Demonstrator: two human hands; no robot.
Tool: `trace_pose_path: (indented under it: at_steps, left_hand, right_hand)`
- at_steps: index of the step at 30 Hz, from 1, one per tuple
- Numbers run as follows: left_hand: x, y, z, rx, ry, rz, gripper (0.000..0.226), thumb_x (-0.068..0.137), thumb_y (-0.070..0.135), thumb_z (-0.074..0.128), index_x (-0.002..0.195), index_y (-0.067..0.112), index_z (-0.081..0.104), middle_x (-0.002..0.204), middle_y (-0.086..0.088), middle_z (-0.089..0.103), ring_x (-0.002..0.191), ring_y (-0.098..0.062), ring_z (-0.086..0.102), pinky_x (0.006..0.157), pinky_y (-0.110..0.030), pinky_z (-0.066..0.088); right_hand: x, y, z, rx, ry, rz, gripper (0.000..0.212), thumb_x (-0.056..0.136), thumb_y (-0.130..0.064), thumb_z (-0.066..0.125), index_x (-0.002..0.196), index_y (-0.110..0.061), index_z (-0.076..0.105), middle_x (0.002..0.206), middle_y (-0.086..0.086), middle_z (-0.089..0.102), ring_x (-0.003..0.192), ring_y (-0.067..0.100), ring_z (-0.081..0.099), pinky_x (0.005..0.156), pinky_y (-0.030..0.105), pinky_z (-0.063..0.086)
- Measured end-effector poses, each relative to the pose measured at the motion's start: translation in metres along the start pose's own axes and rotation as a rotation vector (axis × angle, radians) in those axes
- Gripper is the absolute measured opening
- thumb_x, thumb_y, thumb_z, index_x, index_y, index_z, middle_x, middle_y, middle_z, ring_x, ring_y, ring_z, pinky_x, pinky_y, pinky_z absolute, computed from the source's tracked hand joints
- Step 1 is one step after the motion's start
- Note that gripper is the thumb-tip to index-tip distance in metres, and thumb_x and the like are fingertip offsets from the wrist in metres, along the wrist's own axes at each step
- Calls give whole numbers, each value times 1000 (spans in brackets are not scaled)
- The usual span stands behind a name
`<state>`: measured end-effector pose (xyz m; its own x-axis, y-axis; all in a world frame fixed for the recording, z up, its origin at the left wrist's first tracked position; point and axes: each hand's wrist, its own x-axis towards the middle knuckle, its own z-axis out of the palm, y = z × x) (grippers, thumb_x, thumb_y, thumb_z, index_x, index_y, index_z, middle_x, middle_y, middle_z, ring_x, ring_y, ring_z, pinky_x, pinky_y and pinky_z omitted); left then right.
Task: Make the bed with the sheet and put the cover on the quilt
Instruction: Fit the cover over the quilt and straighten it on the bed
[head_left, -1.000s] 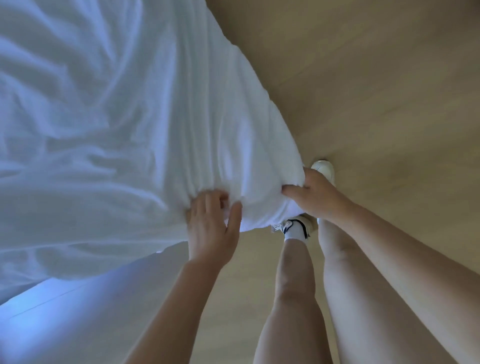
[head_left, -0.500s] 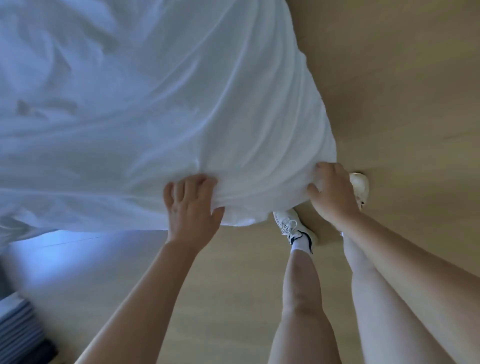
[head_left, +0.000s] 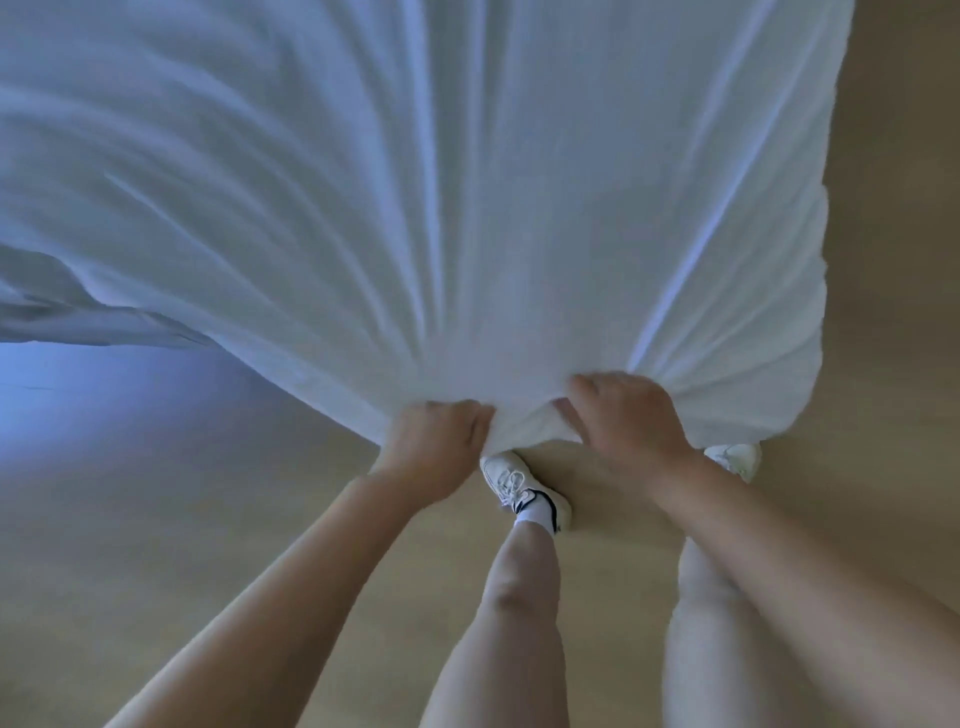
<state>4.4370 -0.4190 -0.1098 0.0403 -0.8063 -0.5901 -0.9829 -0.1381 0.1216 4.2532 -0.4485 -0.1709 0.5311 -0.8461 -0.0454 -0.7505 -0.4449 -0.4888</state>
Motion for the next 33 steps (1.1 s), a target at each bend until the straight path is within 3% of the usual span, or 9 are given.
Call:
trace_pose_path:
  at_steps: [6,12,15,17,20,22,25,30,33]
  left_hand:
    - [-2,-56,-3,-170,244,143,24,89,30,51,95,9,61,94,-12,64,94,-34,59,81,-37,40]
    - [27,-157,-14,321,372,314,87,42,0,74,126,12,52,125,-13,42,121,-31,34,96,-73,22]
    - [44,-184,-22,367,553,246,53,54,-6,74,103,11,63,102,-10,58,104,-29,48,100,-56,30]
    - [49,-182,-39,294,584,188,28,59,-4,78,77,9,62,68,-6,62,72,-27,59,82,-39,36]
    - [27,-177,-44,-48,388,31,15,86,3,61,74,5,52,62,-17,60,56,-35,58,58,-34,34]
    - [-3,-178,-31,-190,151,-124,30,98,19,40,69,13,41,70,-16,58,66,-35,52,58,-33,28]
    - [-31,-191,-21,-340,67,-258,37,98,27,37,63,17,31,59,-3,45,65,-32,45,55,-33,26]
    - [-20,-230,-34,-1013,571,-774,15,94,32,53,97,17,52,75,5,51,71,-17,51,67,-29,37]
    - [7,-272,-61,-1597,624,-924,41,83,57,58,96,18,50,79,9,48,69,-8,48,65,-30,36]
  right_hand:
    - [-12,-14,4,-132,-161,171,26,80,-26,43,74,-7,60,69,11,57,61,33,58,50,32,42]
    - [33,-93,14,-144,-146,25,45,58,-31,70,95,-6,64,86,8,60,77,31,60,66,34,48]
    - [62,-118,25,-267,-227,19,49,46,-27,84,88,-8,66,80,8,61,72,27,61,61,30,48]
    - [79,-125,31,-303,-211,42,39,45,-16,85,78,-11,66,71,6,61,64,25,61,56,26,46]
    - [96,-138,19,-258,-341,37,27,69,-13,79,91,-8,65,75,8,67,68,29,65,54,28,40]
    - [90,-142,16,-198,-596,59,20,97,-22,46,111,-10,55,99,11,67,91,32,62,62,32,31]
    - [79,-147,16,-96,-647,20,25,89,-19,38,100,-9,58,95,10,65,89,33,62,64,32,35]
    - [126,-165,7,12,-351,-160,30,76,-21,42,87,-6,64,85,10,63,72,32,61,61,35,53]
    - [166,-192,4,-35,-270,-218,32,73,-21,47,96,-6,64,89,10,61,74,33,59,59,36,50]
